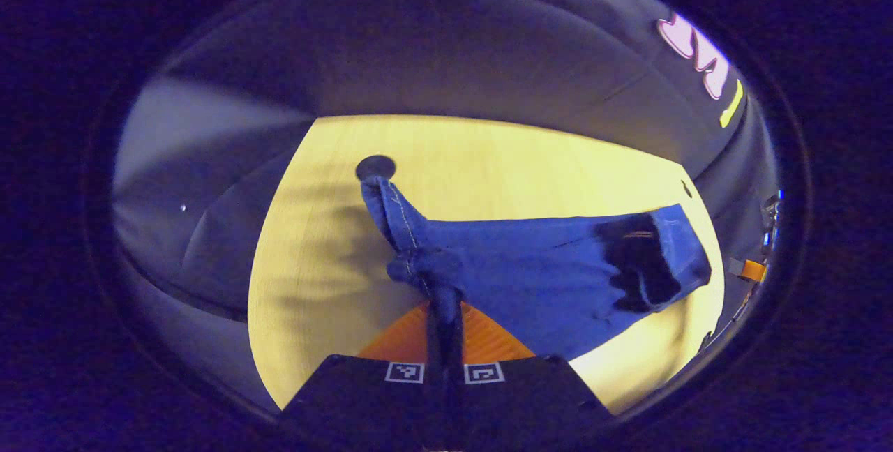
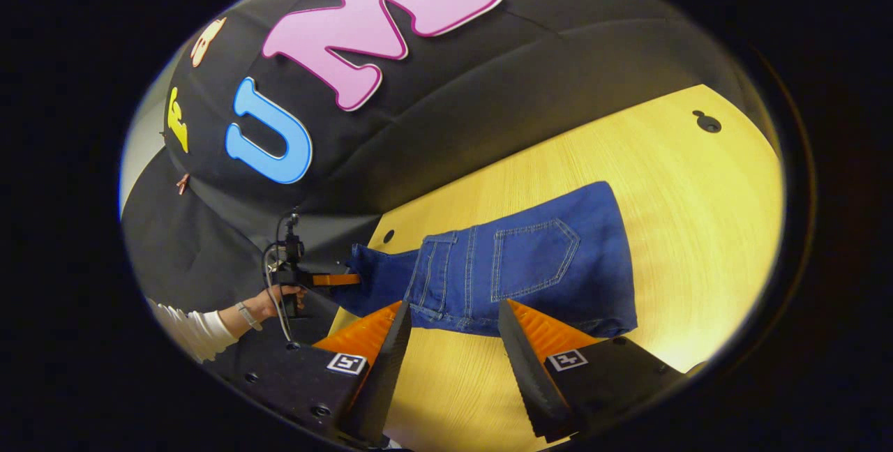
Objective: Grasp the waist and the cuffs of the jeans and fold them to make the two legs overlap; first hold the waist and fold one-third of the jeans toward the cuffs, then hold the cuffs and fold the remaining one-third in the same direction to finish folding.
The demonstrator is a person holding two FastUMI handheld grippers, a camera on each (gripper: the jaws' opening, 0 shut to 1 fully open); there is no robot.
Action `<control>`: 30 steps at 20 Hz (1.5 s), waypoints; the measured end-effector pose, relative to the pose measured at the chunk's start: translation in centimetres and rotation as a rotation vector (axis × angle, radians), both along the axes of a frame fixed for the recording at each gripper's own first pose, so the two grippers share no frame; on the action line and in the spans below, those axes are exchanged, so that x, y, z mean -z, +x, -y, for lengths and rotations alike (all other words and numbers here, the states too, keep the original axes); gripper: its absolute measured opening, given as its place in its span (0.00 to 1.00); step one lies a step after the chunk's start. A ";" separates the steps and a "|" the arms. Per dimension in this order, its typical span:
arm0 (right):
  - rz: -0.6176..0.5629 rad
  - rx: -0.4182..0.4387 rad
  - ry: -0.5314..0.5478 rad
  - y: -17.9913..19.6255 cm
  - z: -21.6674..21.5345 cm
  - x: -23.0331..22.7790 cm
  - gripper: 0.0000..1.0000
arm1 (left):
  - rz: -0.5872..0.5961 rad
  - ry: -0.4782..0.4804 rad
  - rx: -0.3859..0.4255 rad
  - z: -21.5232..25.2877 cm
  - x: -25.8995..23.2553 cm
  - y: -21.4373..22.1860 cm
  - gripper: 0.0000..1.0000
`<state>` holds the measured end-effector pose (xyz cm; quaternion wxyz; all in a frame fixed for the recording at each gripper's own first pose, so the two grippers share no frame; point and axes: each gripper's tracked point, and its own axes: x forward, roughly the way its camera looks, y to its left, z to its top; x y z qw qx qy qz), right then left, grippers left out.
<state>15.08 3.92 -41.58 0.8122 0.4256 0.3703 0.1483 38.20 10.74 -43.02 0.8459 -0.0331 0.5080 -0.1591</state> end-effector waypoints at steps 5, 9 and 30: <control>0.059 0.035 -0.040 -0.9 3.1 -2.7 0.78 | 0.143 -0.078 0.163 8.6 -12.2 0.6 0.06; 0.092 0.071 -0.068 -2.8 5.9 -4.4 0.78 | 0.209 -0.142 0.296 16.2 -19.9 3.8 0.06; -0.018 0.234 -0.145 -11.8 15.6 -1.2 0.78 | -0.169 -0.122 0.298 42.7 0.4 -2.0 0.71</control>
